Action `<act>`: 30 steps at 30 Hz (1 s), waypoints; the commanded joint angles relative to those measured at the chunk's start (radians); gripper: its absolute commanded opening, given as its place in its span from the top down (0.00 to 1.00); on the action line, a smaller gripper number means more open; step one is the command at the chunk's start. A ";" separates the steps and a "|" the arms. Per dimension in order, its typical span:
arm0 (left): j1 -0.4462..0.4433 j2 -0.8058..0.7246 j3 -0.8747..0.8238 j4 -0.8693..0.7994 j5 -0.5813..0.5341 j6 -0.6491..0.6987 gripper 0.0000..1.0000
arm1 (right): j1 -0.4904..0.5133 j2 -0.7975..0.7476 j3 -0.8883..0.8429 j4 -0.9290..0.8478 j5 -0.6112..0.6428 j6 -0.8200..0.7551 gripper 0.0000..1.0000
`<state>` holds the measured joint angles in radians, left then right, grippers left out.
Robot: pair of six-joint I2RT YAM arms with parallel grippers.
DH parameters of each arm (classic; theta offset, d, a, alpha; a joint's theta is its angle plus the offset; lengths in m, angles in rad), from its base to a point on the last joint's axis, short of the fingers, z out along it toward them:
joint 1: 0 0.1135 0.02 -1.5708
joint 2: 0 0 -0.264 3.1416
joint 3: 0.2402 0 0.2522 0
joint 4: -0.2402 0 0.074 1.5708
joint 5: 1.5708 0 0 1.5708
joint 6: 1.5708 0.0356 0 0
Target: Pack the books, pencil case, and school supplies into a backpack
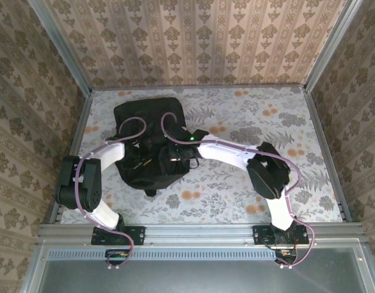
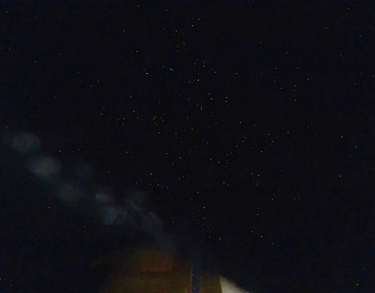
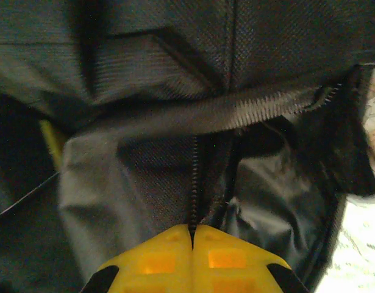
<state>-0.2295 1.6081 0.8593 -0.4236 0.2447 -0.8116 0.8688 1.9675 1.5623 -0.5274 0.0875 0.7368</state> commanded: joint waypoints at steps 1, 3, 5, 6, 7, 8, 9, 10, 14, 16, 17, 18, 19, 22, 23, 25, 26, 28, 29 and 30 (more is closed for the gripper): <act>-0.013 0.069 -0.051 -0.135 -0.064 0.020 0.92 | -0.012 -0.086 -0.072 -0.036 -0.038 0.033 1.00; -0.013 0.056 -0.049 -0.143 -0.075 0.025 0.92 | -0.022 -0.113 -0.127 -0.020 -0.066 0.066 1.00; -0.013 0.042 -0.048 -0.151 -0.086 0.028 0.92 | -0.038 -0.140 -0.179 -0.016 -0.088 0.104 1.00; -0.012 0.037 -0.048 -0.154 -0.090 0.031 0.92 | -0.045 -0.158 -0.211 0.020 -0.099 0.120 1.00; -0.013 0.030 -0.047 -0.156 -0.089 0.034 0.92 | -0.050 -0.171 -0.237 0.036 -0.102 0.131 1.00; -0.011 0.022 -0.047 -0.161 -0.089 0.039 0.92 | -0.055 -0.186 -0.263 0.047 -0.100 0.139 1.00; -0.013 0.013 -0.046 -0.163 -0.087 0.042 0.93 | -0.063 -0.195 -0.279 0.047 -0.093 0.148 1.00; -0.013 0.004 -0.047 -0.167 -0.087 0.046 0.93 | -0.070 -0.200 -0.296 0.047 -0.094 0.157 1.00; -0.016 -0.058 -0.040 -0.195 -0.105 0.069 0.95 | -0.108 -0.211 -0.364 0.104 -0.138 0.193 0.92; -0.020 -0.095 -0.026 -0.215 -0.098 0.087 0.97 | -0.104 -0.203 -0.354 0.133 -0.189 0.160 0.87; -0.026 -0.124 -0.017 -0.229 -0.089 0.099 0.98 | -0.102 -0.198 -0.330 0.118 -0.200 0.138 0.85; -0.033 -0.162 -0.009 -0.239 -0.077 0.117 0.98 | -0.096 -0.197 -0.307 0.096 -0.195 0.107 0.83; -0.041 -0.204 -0.003 -0.246 -0.067 0.133 0.98 | -0.090 -0.203 -0.292 0.077 -0.177 0.080 0.81; -0.077 -0.372 -0.003 -0.269 -0.035 0.174 0.95 | -0.079 -0.234 -0.264 0.023 -0.121 0.001 0.67; -0.095 -0.438 -0.009 -0.279 -0.032 0.178 0.93 | -0.078 -0.246 -0.262 0.005 -0.100 -0.020 0.62; -0.116 -0.551 -0.027 -0.313 -0.024 0.162 0.88 | -0.077 -0.270 -0.269 -0.005 -0.058 -0.057 0.58; -0.122 -0.605 -0.041 -0.334 -0.014 0.146 0.84 | -0.078 -0.283 -0.277 -0.031 -0.039 -0.075 0.57; -0.128 -0.689 -0.073 -0.387 -0.005 0.091 0.71 | -0.078 -0.306 -0.292 -0.036 -0.011 -0.102 0.56; -0.131 -0.719 -0.091 -0.418 0.001 0.053 0.67 | -0.077 -0.316 -0.297 -0.038 -0.002 -0.113 0.56; -0.132 -0.739 -0.108 -0.452 0.011 0.010 0.64 | -0.077 -0.322 -0.301 -0.040 0.005 -0.118 0.56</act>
<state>-0.3534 0.9047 0.8139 -0.7177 0.2291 -0.7147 0.7906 1.6882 1.2636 -0.5091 0.0170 0.6884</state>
